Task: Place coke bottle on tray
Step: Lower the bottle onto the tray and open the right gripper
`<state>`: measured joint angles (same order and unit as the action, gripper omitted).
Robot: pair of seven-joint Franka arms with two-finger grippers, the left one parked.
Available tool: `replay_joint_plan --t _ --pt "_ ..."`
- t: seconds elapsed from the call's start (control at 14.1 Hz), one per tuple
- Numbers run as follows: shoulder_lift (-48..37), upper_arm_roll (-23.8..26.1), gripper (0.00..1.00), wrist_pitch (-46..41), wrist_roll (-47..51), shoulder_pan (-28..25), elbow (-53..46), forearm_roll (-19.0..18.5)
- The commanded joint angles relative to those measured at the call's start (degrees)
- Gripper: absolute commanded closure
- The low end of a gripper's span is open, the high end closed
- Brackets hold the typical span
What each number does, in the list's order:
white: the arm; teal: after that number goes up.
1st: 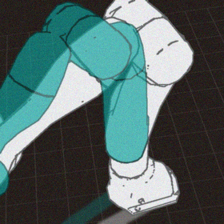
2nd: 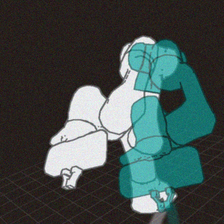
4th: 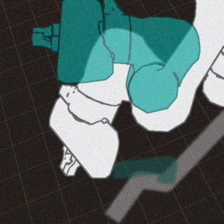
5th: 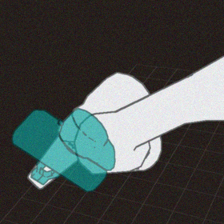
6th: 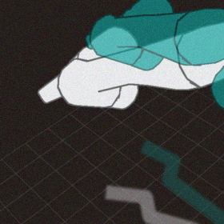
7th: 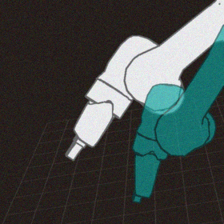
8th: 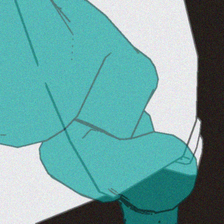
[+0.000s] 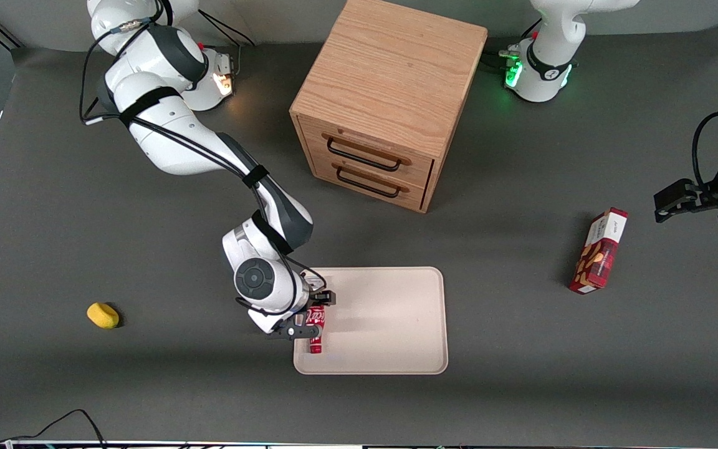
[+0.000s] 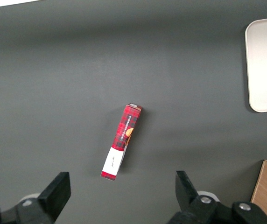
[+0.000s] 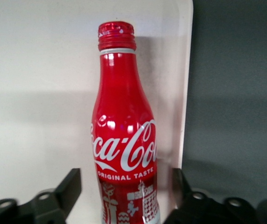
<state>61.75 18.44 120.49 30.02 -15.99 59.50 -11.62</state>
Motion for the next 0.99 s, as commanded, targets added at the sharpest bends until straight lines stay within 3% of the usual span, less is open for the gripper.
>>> replay_joint_plan --t 0.0,0.64,0.92 --pt "0.57 -0.68 0.0 0.09 -0.84 -0.97 -2.11 -0.6" --pt "-2.94 -0.68 0.0 0.09 -0.4 -0.36 0.79 -0.77" --pt "-15.74 0.19 0.0 -0.43 0.2 4.47 11.21 -0.34"
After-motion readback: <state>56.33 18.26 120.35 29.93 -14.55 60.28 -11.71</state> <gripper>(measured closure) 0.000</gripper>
